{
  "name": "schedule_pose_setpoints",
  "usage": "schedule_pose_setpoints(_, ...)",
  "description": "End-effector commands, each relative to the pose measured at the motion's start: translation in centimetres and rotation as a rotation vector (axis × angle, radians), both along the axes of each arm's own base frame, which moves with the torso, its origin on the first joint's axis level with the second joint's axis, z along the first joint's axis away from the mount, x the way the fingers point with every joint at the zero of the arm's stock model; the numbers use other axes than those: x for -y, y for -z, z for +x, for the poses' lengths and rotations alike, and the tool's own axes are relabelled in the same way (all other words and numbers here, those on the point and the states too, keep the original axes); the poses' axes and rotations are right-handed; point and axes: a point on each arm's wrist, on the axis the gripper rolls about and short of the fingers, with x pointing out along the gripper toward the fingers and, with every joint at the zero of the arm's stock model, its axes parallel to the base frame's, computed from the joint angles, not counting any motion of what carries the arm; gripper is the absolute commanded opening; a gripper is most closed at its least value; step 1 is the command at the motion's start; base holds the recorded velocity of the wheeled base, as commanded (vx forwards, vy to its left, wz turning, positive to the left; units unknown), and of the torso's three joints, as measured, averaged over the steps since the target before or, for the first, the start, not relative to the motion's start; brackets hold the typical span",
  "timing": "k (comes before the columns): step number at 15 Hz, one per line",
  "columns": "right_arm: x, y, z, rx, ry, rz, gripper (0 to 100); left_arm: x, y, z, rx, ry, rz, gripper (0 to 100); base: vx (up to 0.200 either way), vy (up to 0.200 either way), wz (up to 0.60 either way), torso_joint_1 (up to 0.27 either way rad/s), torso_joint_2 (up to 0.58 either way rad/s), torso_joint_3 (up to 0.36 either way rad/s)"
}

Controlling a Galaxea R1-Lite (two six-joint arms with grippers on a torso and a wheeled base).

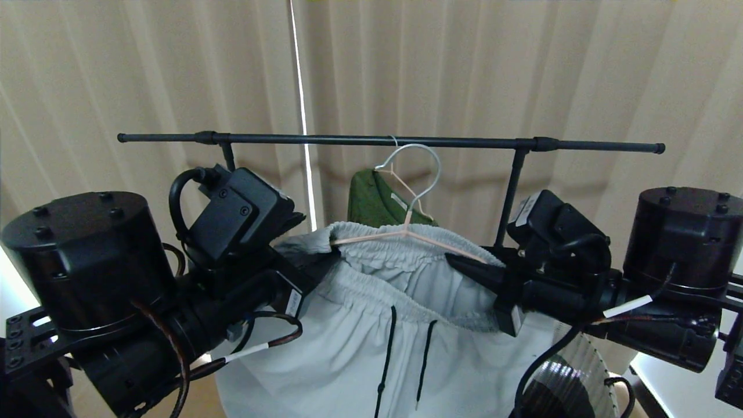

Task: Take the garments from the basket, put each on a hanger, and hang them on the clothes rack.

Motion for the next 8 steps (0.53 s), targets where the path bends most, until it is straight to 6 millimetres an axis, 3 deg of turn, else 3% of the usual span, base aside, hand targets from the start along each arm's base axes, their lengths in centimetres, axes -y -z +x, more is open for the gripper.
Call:
schedule_pose_setpoints(1, 0.9, -0.7, -0.9, 0.025, 0.006, 0.018, 0, 0.0, -0.1, -0.1, 0.002, 0.019, 0.0, 100, 0.0, 0.0, 0.0, 0.0, 0.0, 0.0)
schedule_pose_setpoints(6, 4.6, -1.5, -0.3, 0.053, 0.147, 0.036, 0, 0.0, 0.4, -1.1, -0.013, 0.114, 0.007, 100, 0.0, 0.0, 0.0, 0.0, 0.0, 0.0)
schedule_pose_setpoints(8, 5.1, -1.4, -0.6, 0.055, 0.16, 0.036, 0, -0.4, 0.5, -1.6, -0.016, 0.116, 0.009, 100, 0.0, 0.0, 0.0, 0.0, 0.0, 0.0)
